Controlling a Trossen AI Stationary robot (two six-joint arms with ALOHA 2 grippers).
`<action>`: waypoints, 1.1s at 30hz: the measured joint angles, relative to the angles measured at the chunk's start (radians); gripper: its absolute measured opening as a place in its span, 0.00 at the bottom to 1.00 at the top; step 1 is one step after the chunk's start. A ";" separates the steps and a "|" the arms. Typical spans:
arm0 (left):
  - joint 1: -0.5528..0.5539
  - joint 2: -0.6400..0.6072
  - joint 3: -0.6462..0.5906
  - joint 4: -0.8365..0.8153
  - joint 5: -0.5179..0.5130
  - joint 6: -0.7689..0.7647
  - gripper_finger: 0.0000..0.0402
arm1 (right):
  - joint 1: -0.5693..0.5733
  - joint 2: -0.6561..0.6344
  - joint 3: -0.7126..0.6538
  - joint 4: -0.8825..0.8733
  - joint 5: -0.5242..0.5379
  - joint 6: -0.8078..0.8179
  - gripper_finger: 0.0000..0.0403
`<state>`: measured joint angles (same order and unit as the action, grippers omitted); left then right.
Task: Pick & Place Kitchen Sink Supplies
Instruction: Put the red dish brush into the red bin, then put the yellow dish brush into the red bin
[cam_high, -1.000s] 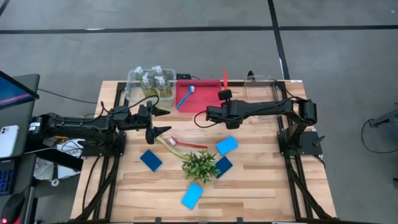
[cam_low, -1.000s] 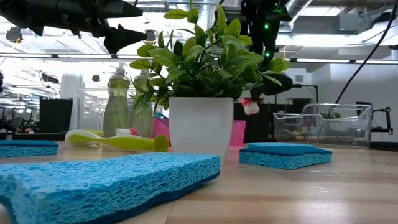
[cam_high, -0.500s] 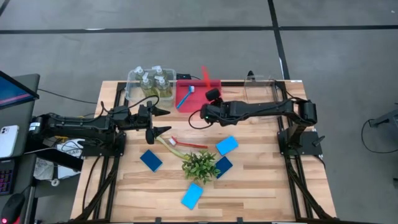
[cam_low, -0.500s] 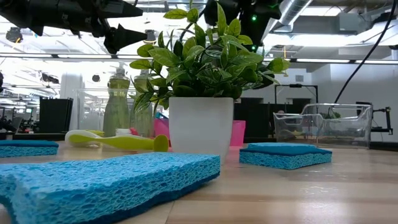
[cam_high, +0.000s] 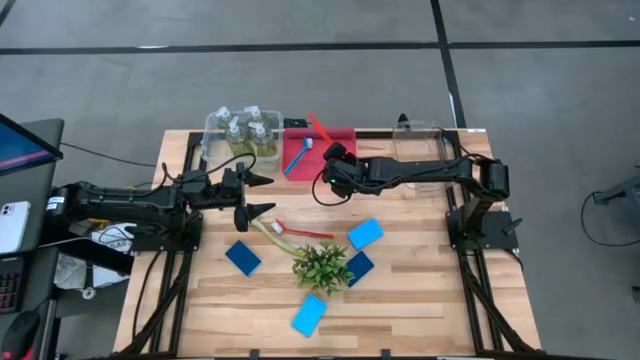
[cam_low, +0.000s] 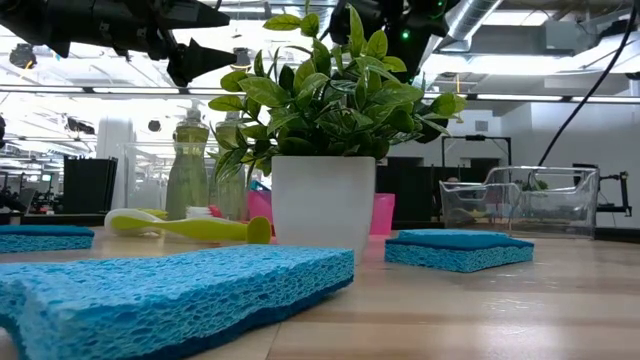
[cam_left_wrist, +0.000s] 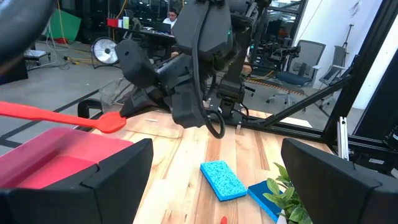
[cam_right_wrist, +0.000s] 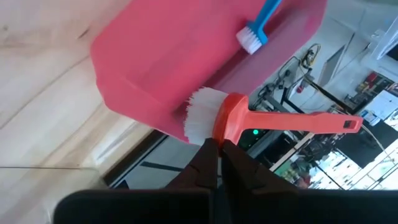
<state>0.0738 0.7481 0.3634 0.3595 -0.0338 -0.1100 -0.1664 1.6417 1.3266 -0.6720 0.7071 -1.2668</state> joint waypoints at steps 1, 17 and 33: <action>0.000 0.000 0.000 0.000 0.000 0.000 0.89 | -0.001 0.000 0.000 0.000 0.000 0.000 0.01; 0.000 0.000 0.000 0.000 0.000 0.000 0.89 | 0.000 0.000 0.000 0.020 0.012 0.029 0.13; 0.000 0.000 0.000 -0.025 -0.037 0.038 0.89 | 0.022 0.000 0.000 0.115 0.230 0.551 0.16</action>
<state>0.0736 0.7479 0.3634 0.3344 -0.0703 -0.0722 -0.1441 1.6417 1.3266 -0.5568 0.9367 -0.7162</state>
